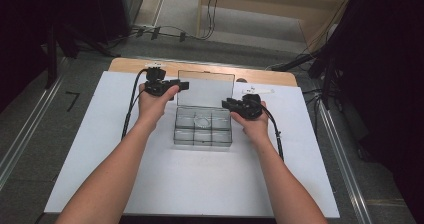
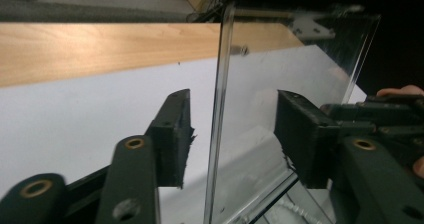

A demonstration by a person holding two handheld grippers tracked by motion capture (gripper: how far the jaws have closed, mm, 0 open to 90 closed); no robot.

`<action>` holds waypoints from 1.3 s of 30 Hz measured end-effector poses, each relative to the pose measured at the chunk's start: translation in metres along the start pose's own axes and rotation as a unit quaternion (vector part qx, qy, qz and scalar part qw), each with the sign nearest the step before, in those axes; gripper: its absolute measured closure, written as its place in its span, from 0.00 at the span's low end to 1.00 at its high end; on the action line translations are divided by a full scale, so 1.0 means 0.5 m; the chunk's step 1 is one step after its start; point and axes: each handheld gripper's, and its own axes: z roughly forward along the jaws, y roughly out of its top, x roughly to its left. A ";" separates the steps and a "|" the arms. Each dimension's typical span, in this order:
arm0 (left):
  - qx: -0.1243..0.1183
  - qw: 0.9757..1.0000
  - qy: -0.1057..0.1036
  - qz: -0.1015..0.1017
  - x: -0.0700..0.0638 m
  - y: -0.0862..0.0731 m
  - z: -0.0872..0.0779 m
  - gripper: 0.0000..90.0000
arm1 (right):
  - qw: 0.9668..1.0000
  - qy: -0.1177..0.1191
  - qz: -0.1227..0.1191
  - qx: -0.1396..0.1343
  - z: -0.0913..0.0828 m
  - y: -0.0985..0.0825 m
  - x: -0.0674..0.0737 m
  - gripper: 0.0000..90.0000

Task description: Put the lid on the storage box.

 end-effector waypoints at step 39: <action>-0.028 0.999 -0.034 0.020 -0.029 -0.028 -0.039 0.67 | 0.999 -0.009 -0.008 -0.052 -0.070 0.097 0.041 0.54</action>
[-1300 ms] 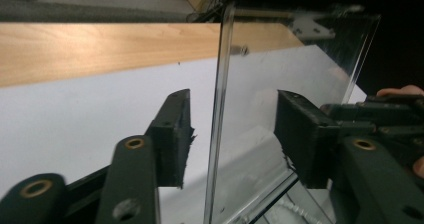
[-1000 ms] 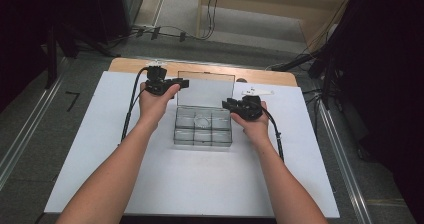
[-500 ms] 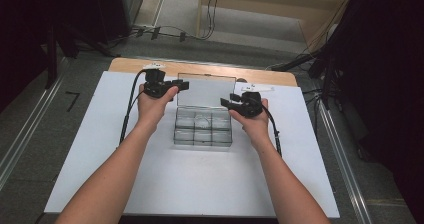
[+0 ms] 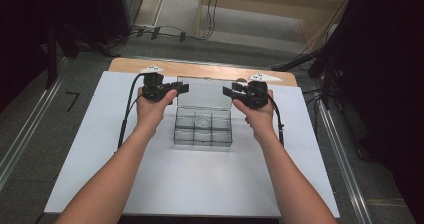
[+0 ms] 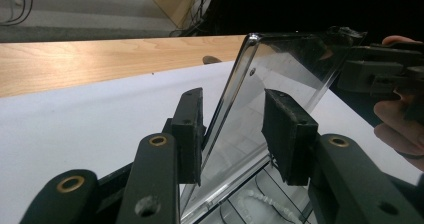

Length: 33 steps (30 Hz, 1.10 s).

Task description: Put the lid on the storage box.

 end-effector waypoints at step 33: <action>-0.018 1.000 -0.012 0.007 -0.018 -0.041 -0.068 0.58 | 1.000 0.023 -0.015 -0.014 -0.032 -0.019 0.028 0.59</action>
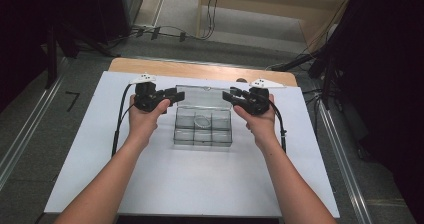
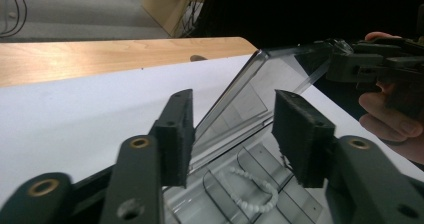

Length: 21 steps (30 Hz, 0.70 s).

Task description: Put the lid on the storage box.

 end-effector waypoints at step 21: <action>0.035 0.999 -0.033 0.000 -0.006 -0.042 -0.003 0.99 | 1.000 0.002 -0.015 -0.001 -0.019 -0.022 0.022 0.56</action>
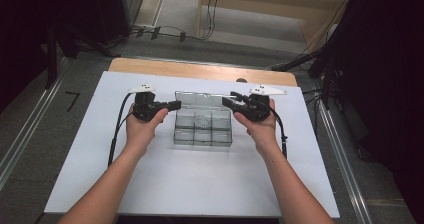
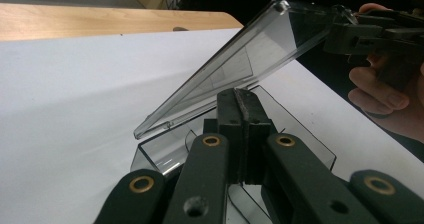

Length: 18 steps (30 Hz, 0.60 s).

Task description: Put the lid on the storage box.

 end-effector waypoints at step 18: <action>0.010 1.000 -0.009 0.002 -0.002 -0.004 -0.001 1.00 | 1.000 0.013 -0.006 0.000 -0.014 -0.020 0.010 0.45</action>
